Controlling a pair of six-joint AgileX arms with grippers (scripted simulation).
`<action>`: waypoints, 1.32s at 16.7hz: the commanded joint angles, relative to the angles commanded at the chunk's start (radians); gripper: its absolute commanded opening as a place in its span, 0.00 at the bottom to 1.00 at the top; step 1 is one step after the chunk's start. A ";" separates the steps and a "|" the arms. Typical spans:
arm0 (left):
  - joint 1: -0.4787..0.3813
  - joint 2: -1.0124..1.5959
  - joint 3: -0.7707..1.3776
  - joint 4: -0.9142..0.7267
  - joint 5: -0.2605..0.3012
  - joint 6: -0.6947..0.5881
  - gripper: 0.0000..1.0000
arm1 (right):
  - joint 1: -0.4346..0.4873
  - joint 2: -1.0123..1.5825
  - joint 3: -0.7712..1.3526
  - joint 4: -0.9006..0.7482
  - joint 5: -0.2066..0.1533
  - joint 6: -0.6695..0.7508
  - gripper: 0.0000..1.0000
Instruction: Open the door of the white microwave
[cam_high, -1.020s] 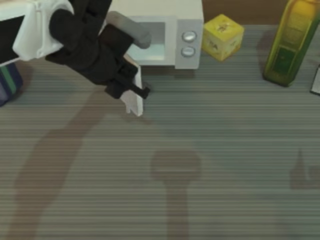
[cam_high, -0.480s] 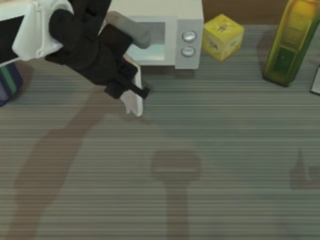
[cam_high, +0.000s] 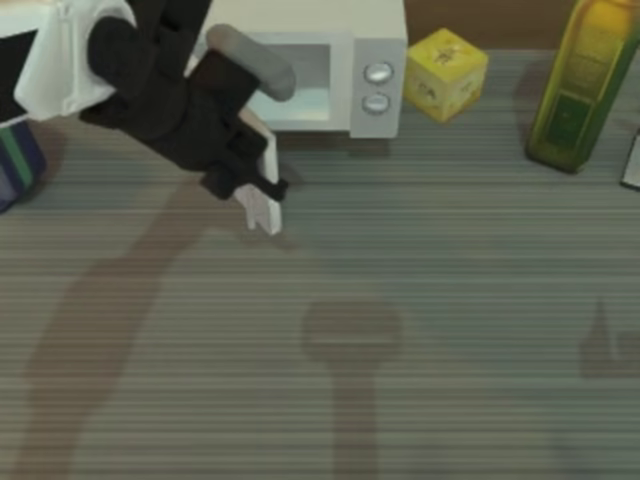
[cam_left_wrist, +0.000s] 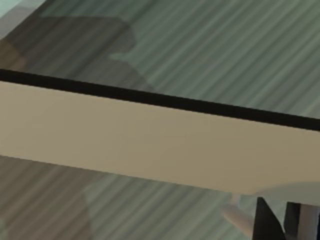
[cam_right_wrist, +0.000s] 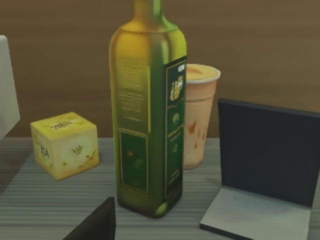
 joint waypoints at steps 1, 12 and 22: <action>0.010 -0.004 -0.006 -0.006 0.012 0.027 0.00 | 0.000 0.000 0.000 0.000 0.000 0.000 1.00; 0.051 -0.031 -0.028 -0.022 0.061 0.127 0.00 | 0.000 0.000 0.000 0.000 0.000 0.000 1.00; 0.051 -0.031 -0.028 -0.022 0.061 0.127 0.00 | 0.000 0.000 0.000 0.000 0.000 0.000 1.00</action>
